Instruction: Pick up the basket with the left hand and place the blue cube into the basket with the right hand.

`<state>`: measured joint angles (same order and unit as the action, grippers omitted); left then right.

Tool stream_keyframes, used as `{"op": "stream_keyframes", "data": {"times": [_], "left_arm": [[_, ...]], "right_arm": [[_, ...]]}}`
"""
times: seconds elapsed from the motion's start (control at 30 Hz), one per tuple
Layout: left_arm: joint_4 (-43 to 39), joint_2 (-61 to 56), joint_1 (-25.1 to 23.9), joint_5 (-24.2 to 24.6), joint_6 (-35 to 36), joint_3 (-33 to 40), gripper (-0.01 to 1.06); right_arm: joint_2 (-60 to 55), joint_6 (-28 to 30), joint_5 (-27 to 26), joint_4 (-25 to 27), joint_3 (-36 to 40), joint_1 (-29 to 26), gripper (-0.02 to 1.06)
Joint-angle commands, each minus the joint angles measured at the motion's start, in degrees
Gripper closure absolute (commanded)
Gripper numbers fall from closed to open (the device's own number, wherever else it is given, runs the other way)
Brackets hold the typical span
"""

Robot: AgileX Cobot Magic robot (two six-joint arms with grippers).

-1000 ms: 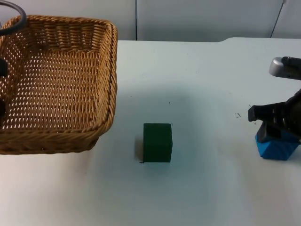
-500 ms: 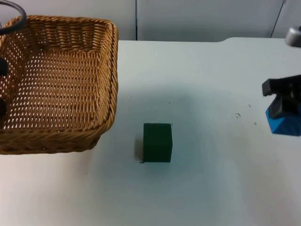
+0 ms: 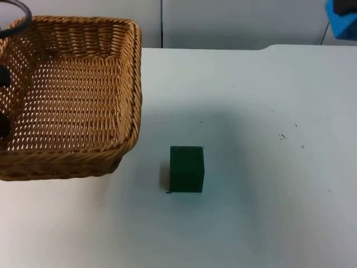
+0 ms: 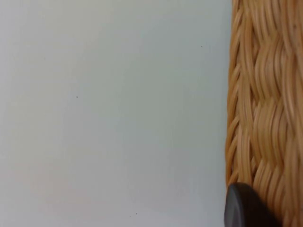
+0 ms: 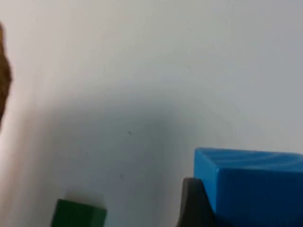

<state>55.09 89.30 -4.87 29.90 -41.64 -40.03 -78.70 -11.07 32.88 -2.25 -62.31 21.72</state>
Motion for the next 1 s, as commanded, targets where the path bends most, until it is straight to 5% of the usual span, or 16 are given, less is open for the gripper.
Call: {"op": "stream_keyframes", "data": {"times": [0.0, 0.43, 0.97], "left_arm": [[1.7, -0.8, -0.1, 0.6, -0.4, 0.1, 1.05], [1.7, -0.7, -0.1, 1.2, -0.4, 0.1, 1.05], [1.7, -0.5, -0.1, 1.5, -0.6, 0.1, 1.05]], "right_arm": [[0.1, 0.8, 0.6, -0.4, -2.4, 2.6, 1.05], [-10.5, 2.2, -3.0, -0.4, -16.1, 19.1, 1.05], [-36.4, 6.0, 3.6, -0.4, -38.8, 26.3, 1.05]]}}
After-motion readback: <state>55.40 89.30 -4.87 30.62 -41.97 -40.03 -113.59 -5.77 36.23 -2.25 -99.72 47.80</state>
